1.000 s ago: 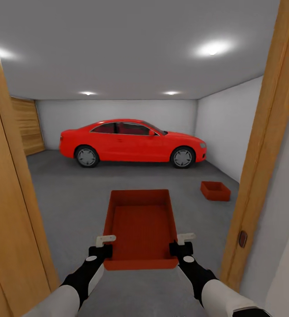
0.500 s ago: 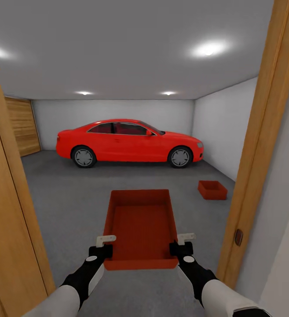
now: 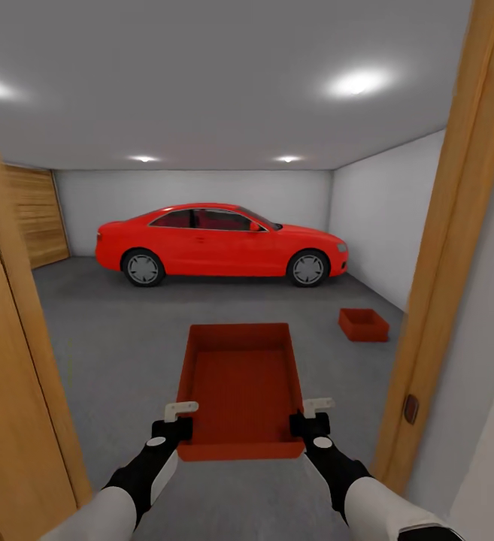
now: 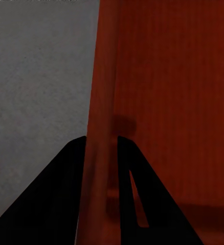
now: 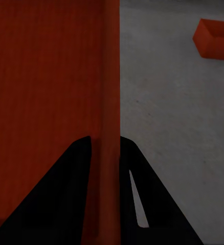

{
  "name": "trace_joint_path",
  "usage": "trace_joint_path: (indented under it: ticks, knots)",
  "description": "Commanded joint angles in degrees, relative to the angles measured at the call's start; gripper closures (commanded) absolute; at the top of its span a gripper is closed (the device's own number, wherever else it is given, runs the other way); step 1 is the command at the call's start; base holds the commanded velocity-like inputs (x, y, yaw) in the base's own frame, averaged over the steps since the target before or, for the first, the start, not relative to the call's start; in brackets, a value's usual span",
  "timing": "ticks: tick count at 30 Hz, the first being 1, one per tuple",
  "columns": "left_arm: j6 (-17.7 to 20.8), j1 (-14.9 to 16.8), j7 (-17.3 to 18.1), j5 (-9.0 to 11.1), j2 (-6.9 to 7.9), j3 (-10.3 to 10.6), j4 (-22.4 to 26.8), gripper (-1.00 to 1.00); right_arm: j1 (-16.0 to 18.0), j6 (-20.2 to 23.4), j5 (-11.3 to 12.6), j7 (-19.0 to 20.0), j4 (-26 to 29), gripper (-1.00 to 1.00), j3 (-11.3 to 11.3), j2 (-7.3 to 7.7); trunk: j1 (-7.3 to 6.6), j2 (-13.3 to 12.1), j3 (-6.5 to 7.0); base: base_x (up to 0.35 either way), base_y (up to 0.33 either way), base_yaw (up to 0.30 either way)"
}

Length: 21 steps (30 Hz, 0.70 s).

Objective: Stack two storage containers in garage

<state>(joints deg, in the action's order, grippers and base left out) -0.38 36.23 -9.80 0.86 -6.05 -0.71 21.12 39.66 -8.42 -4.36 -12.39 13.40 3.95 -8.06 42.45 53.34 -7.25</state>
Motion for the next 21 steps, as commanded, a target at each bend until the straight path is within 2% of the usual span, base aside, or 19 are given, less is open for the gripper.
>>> trace_joint_path:
  ticks: [1,18,21]
  knots:
    - [-2.8,0.1,-0.9,-0.8,2.09,-0.9,0.4,1.00,0.0,-0.1,0.1,-0.5,-0.2,1.00,-0.5,0.42,0.03,0.1,-0.09,0.240,0.000,0.000]
    - [-2.8,0.1,-0.9,-0.8,2.10,-0.9,0.5,1.00,0.1,-0.1,0.1,-0.5,-0.2,1.00,-0.5,0.42,0.03,0.1,-0.09,0.314,0.000,0.000]
    - [-2.8,0.1,-0.9,-0.8,2.10,-0.9,0.5,1.00,0.1,-0.1,0.1,-0.5,-0.2,1.00,-0.5,0.42,0.03,0.1,-0.09,0.188,0.000,0.000]
